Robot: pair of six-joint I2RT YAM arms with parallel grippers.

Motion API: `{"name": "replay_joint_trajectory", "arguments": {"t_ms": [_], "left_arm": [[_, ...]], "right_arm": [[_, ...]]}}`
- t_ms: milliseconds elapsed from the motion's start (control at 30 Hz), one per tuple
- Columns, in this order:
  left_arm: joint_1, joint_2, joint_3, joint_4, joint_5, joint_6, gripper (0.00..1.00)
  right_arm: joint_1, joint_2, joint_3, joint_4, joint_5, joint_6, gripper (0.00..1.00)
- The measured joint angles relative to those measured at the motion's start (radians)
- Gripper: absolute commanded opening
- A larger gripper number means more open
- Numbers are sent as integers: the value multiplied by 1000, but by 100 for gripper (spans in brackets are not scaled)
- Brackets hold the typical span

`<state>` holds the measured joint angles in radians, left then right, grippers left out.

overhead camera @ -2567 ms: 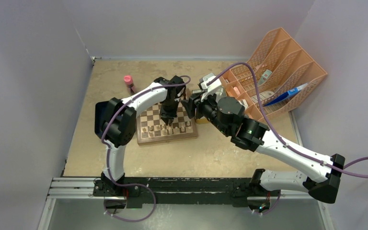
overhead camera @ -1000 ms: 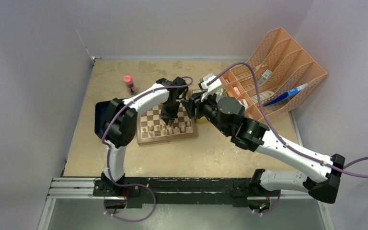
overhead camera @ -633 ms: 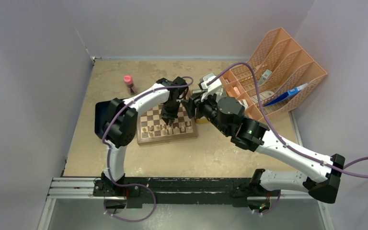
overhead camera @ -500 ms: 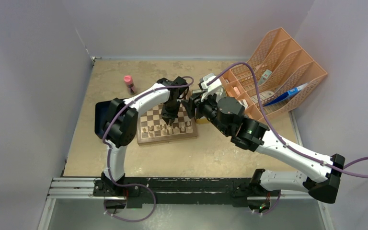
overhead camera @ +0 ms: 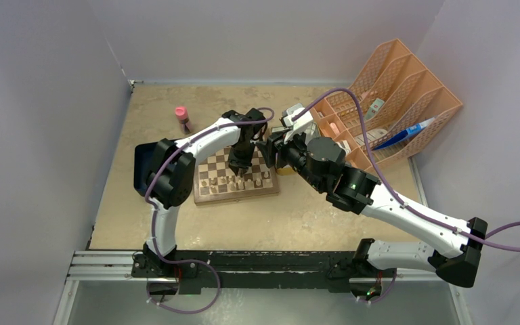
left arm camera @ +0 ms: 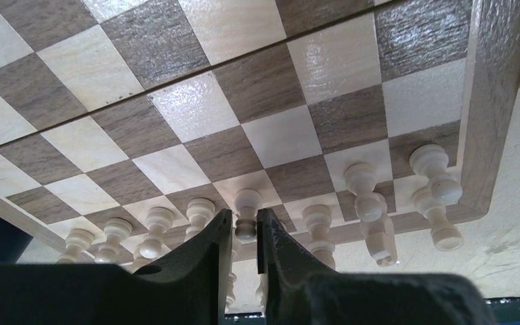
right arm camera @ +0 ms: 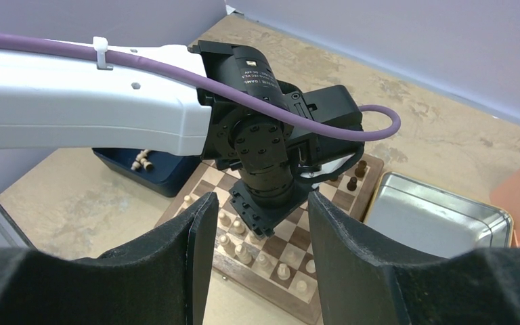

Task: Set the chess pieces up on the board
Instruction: Place the chess piece on the chessboard.

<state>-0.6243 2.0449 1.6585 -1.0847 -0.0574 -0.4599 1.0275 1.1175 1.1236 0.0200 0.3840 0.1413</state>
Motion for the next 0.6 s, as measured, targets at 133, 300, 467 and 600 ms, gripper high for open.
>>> {"name": "replay_joint_trajectory", "arguments": {"t_ms": [133,300,467,600], "left_arm": [[0,2,0,8,-8,0,28],[0,24,50,0,-29,4,32],[0,50,129,-3,-46,-5,33],[2,50,161,-5,-60,-38,33]], "right_arm": [[0,0,0,0,0,0,54],[0,0,0,0,-3,0,54],[0,0,0,0,-3,-1,55],[0,-1,0,-2,-3,2,55]]}}
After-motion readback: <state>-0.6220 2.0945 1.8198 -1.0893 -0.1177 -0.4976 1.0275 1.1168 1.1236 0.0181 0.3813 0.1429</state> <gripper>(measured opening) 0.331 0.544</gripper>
